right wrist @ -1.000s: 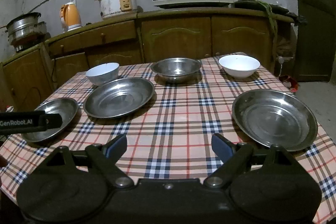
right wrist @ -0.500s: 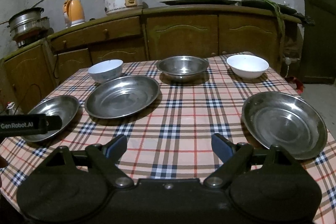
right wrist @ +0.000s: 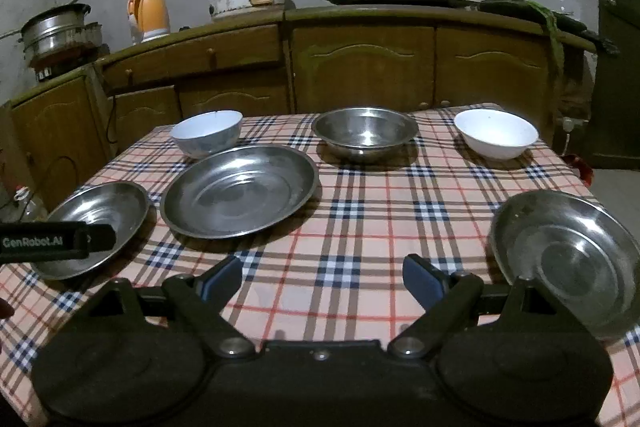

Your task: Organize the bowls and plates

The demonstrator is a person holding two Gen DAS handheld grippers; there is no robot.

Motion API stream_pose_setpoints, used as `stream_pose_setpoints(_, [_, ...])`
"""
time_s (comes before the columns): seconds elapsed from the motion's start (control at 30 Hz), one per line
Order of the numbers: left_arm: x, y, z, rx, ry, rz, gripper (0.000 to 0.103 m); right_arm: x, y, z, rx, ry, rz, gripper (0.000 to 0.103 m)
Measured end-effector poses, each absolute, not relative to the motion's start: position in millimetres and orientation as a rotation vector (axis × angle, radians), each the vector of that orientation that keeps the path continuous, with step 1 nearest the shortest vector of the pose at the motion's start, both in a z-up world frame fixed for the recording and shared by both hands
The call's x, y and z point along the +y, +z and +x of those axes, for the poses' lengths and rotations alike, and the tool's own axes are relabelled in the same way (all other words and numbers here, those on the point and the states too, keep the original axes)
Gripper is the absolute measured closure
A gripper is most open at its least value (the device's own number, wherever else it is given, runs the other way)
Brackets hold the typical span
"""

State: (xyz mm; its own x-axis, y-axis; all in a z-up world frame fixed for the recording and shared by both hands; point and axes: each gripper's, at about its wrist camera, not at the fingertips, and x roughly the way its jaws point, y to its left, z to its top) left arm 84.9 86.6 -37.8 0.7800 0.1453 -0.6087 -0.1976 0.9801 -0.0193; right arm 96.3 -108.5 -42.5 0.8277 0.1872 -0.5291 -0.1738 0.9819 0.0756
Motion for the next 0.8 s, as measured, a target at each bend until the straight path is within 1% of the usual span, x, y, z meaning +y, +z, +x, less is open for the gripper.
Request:
stream_pose_setpoints(0.3, [102, -33, 126, 0.624, 0.221, -0.091, 0.000, -99, -38, 151, 0.552, 0.213, 0.015, 0.000])
stream_pose_setpoints(0.57, [125, -34, 192, 0.610, 0.197, -0.075, 0.000, -89, -42, 207, 0.567, 0.233, 0.006, 0.000])
stream_pose_setpoints(0.63, [127, -39, 211, 0.640, 0.172, -0.067, 0.002, -86, -46, 221, 0.584, 0.235, 0.011, 0.000])
stream_pose_setpoints(0.67, [127, -43, 219, 0.655, 0.162, -0.059, 0.005, -86, -49, 229, 0.597, 0.241, 0.018, 0.000])
stream_pose_setpoints(0.8, [126, -55, 243, 0.694, 0.113, -0.027, 0.010, -81, -62, 256, 0.642, 0.245, 0.032, 0.000])
